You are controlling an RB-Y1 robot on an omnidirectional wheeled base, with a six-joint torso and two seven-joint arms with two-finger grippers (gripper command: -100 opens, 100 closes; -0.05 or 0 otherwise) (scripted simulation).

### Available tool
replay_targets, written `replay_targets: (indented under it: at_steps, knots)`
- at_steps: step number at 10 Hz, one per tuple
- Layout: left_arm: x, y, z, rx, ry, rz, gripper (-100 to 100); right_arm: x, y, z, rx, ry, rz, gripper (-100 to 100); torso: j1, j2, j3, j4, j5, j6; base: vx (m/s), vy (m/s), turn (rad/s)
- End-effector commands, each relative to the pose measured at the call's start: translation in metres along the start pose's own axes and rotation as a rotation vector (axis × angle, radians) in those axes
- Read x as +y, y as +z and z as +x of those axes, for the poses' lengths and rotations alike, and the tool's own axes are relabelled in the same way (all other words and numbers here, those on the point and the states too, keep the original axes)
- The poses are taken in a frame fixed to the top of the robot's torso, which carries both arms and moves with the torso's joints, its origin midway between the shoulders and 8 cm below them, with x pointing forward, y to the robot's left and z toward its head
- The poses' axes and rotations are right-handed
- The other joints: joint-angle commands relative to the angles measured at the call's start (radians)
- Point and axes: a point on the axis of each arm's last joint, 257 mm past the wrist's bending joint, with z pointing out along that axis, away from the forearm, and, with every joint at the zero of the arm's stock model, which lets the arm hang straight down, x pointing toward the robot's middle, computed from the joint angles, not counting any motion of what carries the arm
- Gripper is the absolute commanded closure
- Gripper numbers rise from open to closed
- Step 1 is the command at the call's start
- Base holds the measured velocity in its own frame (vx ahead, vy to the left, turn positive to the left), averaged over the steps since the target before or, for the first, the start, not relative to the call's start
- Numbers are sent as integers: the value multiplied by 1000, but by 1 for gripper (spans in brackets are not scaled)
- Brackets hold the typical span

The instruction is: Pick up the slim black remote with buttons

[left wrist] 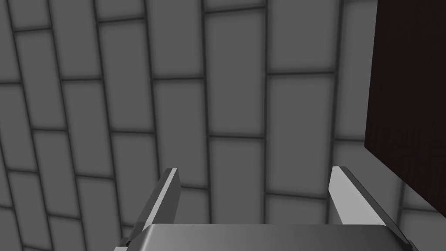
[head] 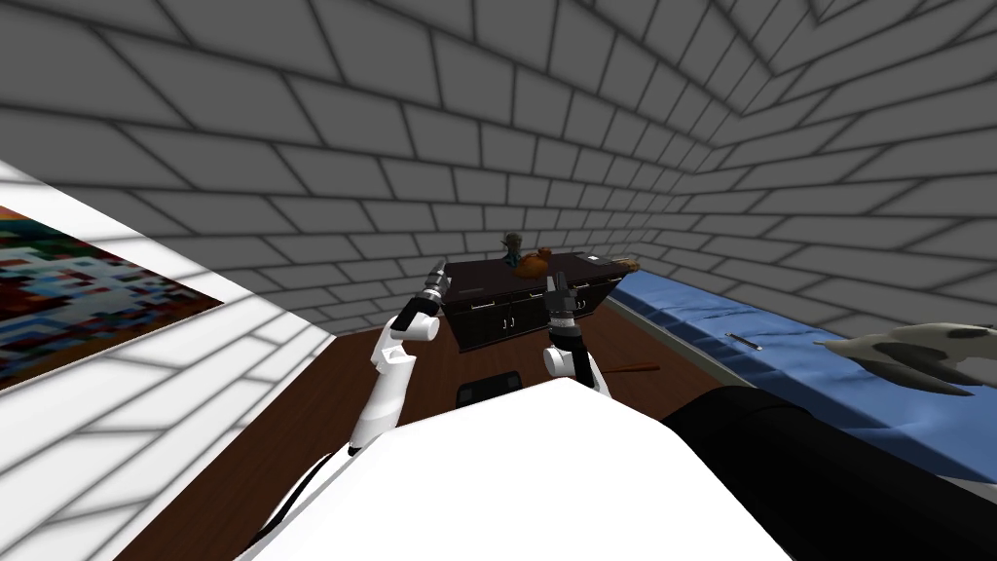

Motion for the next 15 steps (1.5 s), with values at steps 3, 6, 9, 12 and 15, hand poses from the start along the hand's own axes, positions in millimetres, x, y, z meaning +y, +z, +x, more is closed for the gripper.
replay_targets:
  at_steps: [3,6,9,12,15]
  knots:
    - [12,12,1,3,8,-72,-100,0,0,0,0,0,0,0,0,0,0,0,0,0,3,4,-26]
    - [23,23,2,4,16,-138,-100,0,0,0,0,0,0,0,-1,-1,0,0,0,0,7,2,-23]
    - [34,32,2,3,23,-201,-100,0,0,0,0,0,0,0,0,0,0,0,0,0,5,0,-10]
    - [47,39,1,0,29,-274,-100,0,0,0,0,0,0,0,-1,-1,0,0,0,0,15,-3,-20]
    - [61,44,0,-4,35,-352,-100,0,0,0,0,0,0,0,-1,-1,-1,0,0,0,19,-7,-15]
